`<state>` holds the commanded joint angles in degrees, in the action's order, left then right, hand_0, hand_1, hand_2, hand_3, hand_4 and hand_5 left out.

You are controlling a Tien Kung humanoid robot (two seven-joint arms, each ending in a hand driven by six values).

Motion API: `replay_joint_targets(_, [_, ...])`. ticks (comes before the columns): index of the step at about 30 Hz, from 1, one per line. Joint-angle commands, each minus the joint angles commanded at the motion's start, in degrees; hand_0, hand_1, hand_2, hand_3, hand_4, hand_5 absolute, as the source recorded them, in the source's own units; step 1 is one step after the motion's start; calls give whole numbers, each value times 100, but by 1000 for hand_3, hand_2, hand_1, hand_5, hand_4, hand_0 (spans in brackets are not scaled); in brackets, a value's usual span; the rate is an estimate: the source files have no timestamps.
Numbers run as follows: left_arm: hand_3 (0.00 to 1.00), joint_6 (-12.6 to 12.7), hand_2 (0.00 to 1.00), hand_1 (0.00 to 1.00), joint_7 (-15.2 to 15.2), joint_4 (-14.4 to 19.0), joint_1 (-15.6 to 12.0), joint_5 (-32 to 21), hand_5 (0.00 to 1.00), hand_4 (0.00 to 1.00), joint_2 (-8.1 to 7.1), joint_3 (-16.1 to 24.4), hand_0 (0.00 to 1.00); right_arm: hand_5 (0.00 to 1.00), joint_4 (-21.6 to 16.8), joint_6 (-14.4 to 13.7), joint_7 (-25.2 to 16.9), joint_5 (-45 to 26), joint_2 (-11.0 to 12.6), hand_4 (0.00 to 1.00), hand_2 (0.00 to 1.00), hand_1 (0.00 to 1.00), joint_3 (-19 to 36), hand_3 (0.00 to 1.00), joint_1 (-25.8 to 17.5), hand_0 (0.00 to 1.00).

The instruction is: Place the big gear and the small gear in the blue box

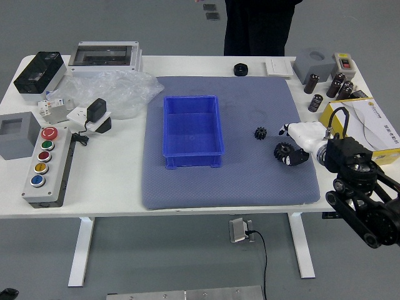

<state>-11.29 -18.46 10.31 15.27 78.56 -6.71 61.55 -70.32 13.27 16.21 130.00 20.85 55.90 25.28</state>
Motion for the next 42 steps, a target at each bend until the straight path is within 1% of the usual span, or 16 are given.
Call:
replay_joint_targets(15, [862, 1, 858, 862, 1, 0, 2, -17, 624, 787, 1, -7, 872, 213, 64, 0, 0, -46, -32, 745, 753, 682, -121, 747, -38, 725])
replay_joint_targets(16, [862, 1, 858, 862, 1, 0, 2, -17, 623, 787, 1, -6, 872, 211, 64, -2, 0, -52, -33, 716, 716, 653, -130, 691, -39, 699])
replay_joint_targets(21, [862, 1, 858, 862, -2, 0, 5, -8, 623, 787, -3, -2, 872, 211, 62, -47, 10, -68, -35, 716, 716, 653, -162, 691, -41, 699])
replay_joint_targets(22, [862, 0, 858, 862, -3, 0, 5, -6, 623, 786, -4, -1, 872, 215, 62, -60, 12, -68, -35, 680, 633, 576, -167, 629, -43, 647])
replay_joint_targets(27, [862, -2, 858, 862, -6, 0, 5, -2, 623, 786, -2, -3, 872, 215, 64, -144, 22, -48, -39, 680, 633, 576, -190, 629, -64, 647])
replay_joint_targets(28, [862, -2, 858, 862, -7, 0, 4, -3, 622, 786, -1, -5, 872, 192, 65, -158, 24, -42, -40, 566, 530, 498, -193, 597, -70, 597])
replay_joint_targets(33, [862, -5, 858, 862, -7, 0, 4, 2, 622, 786, 0, -5, 872, 192, 86, -225, 30, -4, -44, 566, 530, 498, -199, 597, -99, 597])
replay_joint_targets(34, [862, -5, 858, 862, -6, 0, 4, 1, 622, 786, 0, -6, 872, 158, 90, -244, 30, 0, -45, 466, 485, 453, -198, 557, -105, 565])
replay_joint_targets(39, [862, -4, 858, 862, -5, 0, 5, 2, 622, 786, -4, -5, 872, 158, 66, -337, 30, 0, -41, 466, 485, 453, -151, 557, -96, 565])
replay_joint_targets(40, [859, -4, 857, 862, -5, 0, 4, 2, 622, 786, -5, -5, 872, 144, 46, -351, 33, 0, -37, 441, 465, 441, -130, 537, -82, 565])
replay_joint_targets(42, [859, -3, 857, 862, -5, 0, 4, -1, 622, 786, -6, -5, 872, 144, -3, -369, 42, 0, -28, 441, 465, 441, -83, 537, -47, 565])
